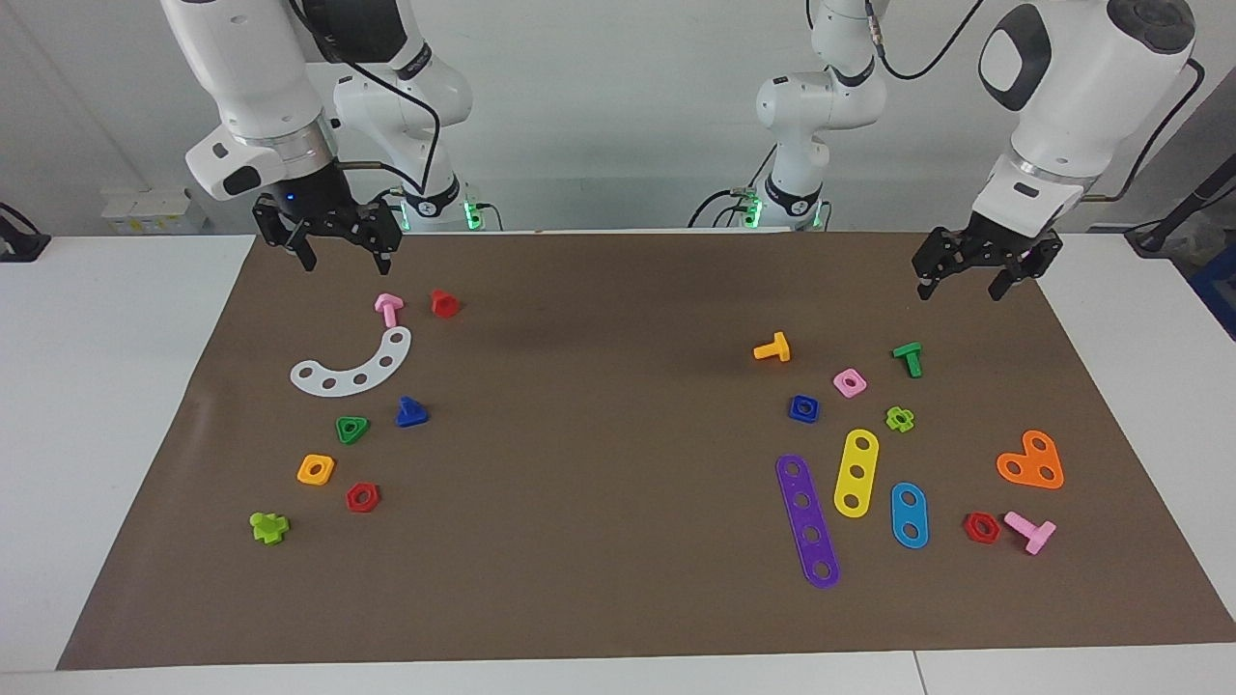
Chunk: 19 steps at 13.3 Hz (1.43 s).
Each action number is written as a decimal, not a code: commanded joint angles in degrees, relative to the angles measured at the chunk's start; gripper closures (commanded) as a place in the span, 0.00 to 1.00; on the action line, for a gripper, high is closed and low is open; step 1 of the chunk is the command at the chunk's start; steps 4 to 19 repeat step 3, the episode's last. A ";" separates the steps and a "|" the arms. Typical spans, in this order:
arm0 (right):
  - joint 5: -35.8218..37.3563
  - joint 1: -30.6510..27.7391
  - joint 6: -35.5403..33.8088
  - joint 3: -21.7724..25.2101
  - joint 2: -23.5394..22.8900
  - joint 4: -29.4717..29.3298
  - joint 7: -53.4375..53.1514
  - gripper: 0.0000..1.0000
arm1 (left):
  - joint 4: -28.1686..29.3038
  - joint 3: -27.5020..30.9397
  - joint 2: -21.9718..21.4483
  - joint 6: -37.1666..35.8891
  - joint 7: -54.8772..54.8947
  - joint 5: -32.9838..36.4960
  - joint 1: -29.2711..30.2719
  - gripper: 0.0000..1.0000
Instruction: Unscrew and place screws in storage area
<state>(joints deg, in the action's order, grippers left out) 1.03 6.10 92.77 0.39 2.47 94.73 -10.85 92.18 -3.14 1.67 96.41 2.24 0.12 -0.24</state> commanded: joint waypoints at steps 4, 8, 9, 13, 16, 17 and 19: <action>-0.15 -0.91 1.98 -0.04 0.26 0.72 1.89 0.03 | 1.77 0.59 -1.58 1.32 0.22 0.85 -0.63 0.00; -0.15 -0.91 1.98 -0.04 0.26 0.72 1.89 0.03 | 1.77 0.59 -1.58 1.32 0.22 0.85 -0.63 0.00; -0.15 -0.91 1.98 -0.04 0.26 0.72 1.89 0.03 | 1.77 0.59 -1.58 1.32 0.22 0.85 -0.63 0.00; -0.15 -0.91 1.98 -0.04 0.26 0.72 1.89 0.03 | 1.77 0.59 -1.58 1.32 0.22 0.85 -0.63 0.00; -0.15 -0.91 1.98 -0.04 0.26 0.72 1.89 0.03 | 1.77 0.59 -1.58 1.32 0.22 0.85 -0.63 0.00; -0.15 -0.91 1.98 -0.04 0.26 0.72 1.89 0.03 | 1.77 0.59 -1.58 1.32 0.22 0.85 -0.63 0.00; -0.15 -0.91 1.98 -0.04 0.26 0.72 1.89 0.03 | 1.77 0.59 -1.58 1.32 0.22 0.85 -0.63 0.00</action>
